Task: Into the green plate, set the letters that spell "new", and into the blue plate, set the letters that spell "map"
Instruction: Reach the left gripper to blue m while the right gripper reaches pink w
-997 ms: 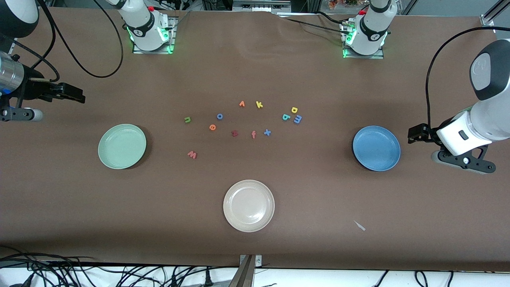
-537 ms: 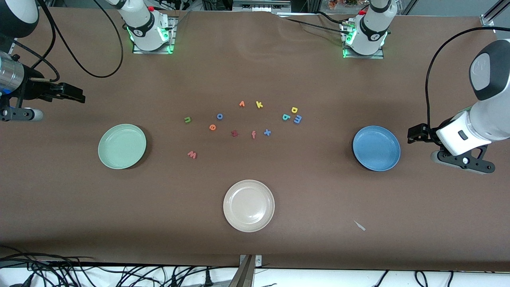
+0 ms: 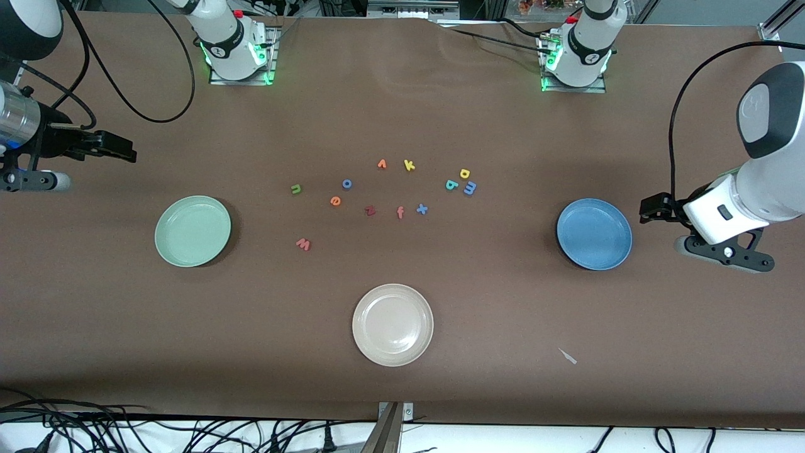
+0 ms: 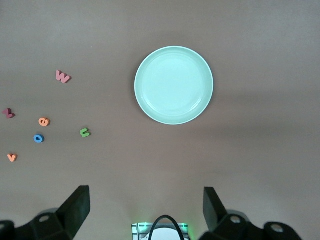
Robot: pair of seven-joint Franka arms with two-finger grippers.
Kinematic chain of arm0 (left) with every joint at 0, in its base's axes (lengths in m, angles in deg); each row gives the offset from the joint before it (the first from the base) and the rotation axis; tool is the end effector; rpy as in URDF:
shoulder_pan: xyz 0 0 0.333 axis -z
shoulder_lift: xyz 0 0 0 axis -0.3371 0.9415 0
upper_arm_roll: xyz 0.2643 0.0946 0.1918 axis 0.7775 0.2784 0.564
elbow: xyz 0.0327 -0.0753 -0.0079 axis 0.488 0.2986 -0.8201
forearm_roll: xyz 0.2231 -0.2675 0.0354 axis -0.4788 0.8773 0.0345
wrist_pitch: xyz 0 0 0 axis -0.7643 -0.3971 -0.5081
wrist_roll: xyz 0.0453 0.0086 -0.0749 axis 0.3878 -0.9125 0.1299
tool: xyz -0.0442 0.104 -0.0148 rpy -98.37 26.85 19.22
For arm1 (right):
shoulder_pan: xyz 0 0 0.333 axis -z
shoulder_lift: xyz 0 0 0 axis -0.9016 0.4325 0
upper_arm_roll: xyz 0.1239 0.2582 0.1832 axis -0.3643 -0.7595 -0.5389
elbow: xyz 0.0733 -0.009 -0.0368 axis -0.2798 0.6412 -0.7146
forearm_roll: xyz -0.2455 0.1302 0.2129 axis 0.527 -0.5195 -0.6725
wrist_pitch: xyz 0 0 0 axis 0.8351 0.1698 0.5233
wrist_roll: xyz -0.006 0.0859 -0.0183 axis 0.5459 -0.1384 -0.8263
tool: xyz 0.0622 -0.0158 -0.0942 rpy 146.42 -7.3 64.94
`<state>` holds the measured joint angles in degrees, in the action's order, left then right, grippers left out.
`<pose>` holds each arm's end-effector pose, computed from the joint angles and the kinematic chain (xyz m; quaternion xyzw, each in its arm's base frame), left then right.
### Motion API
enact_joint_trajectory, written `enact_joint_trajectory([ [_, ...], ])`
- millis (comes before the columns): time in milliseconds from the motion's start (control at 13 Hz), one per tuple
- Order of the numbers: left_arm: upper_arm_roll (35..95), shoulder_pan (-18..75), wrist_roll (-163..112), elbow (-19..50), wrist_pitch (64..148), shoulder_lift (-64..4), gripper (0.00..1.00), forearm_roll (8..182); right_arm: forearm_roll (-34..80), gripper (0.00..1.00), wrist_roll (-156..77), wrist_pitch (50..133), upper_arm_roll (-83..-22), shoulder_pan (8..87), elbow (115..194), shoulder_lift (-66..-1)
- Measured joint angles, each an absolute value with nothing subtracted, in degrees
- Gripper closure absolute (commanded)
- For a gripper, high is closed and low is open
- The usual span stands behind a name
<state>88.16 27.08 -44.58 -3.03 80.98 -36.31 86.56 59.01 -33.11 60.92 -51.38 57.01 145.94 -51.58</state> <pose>0.6095 -0.0369 0.5233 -0.9888 0.1311 0.0707 0.0006 0.5269 0.0121 0.5796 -0.9950 0.0083 0.0998 0.0015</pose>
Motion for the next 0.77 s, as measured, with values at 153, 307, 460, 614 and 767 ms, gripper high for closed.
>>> enact_joint_trajectory([
  [153, 87.4, 28.7, -41.6, -2.3, 79.4, -35.6, 0.0, 86.6, 58.6, 0.0, -33.2, 61.1, -52.9, 55.9, 146.6, -50.5],
  [307, 86.1, 30.8, -36.5, -1.0, 79.2, -34.1, 0.0, 86.6, 58.6, 0.0, -31.8, 62.9, -54.9, 53.5, 147.1, -47.9],
  [460, 83.9, 31.7, -31.8, 0.6, 79.2, -32.8, 0.0, 87.2, 58.3, 0.0, -28.2, 66.5, -55.8, 51.4, 148.5, -45.7],
  [614, 83.2, 32.0, -28.9, 2.4, 79.1, -32.1, 0.01, 92.3, 57.2, 0.0, -24.8, 73.3, -56.9, 51.3, 152.9, -45.3],
  [767, 83.1, 32.0, -26.0, 4.0, 79.1, -31.7, 0.02, 96.4, 56.9, 0.0, -18.5, 83.5, -59.3, 51.3, 159.0, -45.1],
])
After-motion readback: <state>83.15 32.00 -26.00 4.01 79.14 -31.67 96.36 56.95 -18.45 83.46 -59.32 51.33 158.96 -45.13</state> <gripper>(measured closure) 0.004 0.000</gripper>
